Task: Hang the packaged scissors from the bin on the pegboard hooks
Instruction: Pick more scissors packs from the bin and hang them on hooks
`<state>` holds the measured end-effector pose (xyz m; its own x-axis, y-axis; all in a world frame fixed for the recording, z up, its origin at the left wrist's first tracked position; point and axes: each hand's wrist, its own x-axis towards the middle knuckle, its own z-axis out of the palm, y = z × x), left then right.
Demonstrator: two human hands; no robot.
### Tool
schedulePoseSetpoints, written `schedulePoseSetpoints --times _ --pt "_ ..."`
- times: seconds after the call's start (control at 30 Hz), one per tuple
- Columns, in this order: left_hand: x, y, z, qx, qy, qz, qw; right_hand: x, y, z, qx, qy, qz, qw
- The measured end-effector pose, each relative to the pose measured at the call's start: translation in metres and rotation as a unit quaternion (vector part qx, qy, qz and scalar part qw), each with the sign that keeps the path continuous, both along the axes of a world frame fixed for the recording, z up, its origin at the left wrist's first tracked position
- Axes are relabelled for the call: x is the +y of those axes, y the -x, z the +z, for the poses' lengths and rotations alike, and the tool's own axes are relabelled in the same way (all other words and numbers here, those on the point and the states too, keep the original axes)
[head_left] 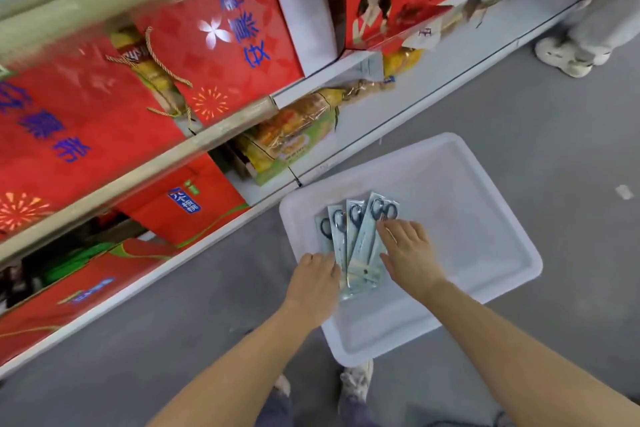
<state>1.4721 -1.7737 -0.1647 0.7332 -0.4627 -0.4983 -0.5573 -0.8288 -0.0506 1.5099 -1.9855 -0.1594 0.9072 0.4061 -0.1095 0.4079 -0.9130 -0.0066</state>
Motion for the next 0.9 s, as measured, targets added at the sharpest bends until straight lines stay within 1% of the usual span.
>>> schedulePoseSetpoints --times 0.07,0.13,0.2,0.23,0.27,0.37,0.5,0.57,0.63,0.7,0.77,0.8,0.83,0.9 --pt "0.001 -0.003 -0.002 -0.002 0.0 -0.004 1.0 -0.005 -0.009 -0.024 0.037 0.04 0.048 0.997" --pt "0.002 -0.005 -0.004 -0.007 -0.008 -0.017 1.0 -0.006 -0.024 -0.037 0.074 0.09 0.123 0.986" --pt "0.004 -0.007 -0.005 -0.006 -0.019 -0.031 0.999 -0.009 -0.039 -0.05 0.079 0.155 0.223 0.959" --pt "0.005 -0.008 -0.006 -0.003 -0.023 -0.034 0.999 -0.011 -0.047 -0.055 0.078 0.173 0.254 0.948" --pt "0.006 -0.009 -0.007 0.0 -0.026 -0.035 0.999 -0.013 -0.055 -0.061 0.07 0.18 0.27 0.943" --pt "0.004 -0.011 -0.008 0.015 -0.027 -0.025 0.999 -0.017 -0.064 -0.069 0.078 0.206 0.271 0.937" --pt "0.0 -0.017 -0.003 0.035 -0.064 -0.031 0.997 -0.024 -0.067 -0.074 0.043 0.137 0.273 0.951" --pt "-0.007 -0.031 0.0 0.049 -0.057 -0.023 0.997 -0.028 -0.068 -0.071 0.022 0.092 0.285 0.954" --pt "-0.017 -0.054 -0.004 0.05 -0.021 -0.016 0.998 -0.035 -0.068 -0.064 0.011 0.05 0.298 0.953" --pt "-0.027 -0.083 -0.018 0.013 0.008 -0.076 0.997 -0.048 -0.066 -0.053 0.014 0.009 0.305 0.952" --pt "-0.04 -0.114 -0.036 -0.037 -0.008 -0.185 0.982 -0.065 -0.064 -0.041 0.006 -0.009 0.312 0.95" --pt "-0.048 -0.127 -0.044 -0.058 -0.019 -0.25 0.966 -0.075 -0.062 -0.036 0.002 -0.01 0.315 0.949" --pt "-0.056 -0.136 -0.049 -0.081 -0.053 -0.319 0.943 -0.086 -0.06 -0.031 0.0 -0.006 0.314 0.949" --pt "-0.074 -0.147 -0.063 -0.08 -0.067 -0.431 0.896 -0.107 -0.056 -0.019 0.008 0.006 0.298 0.955"
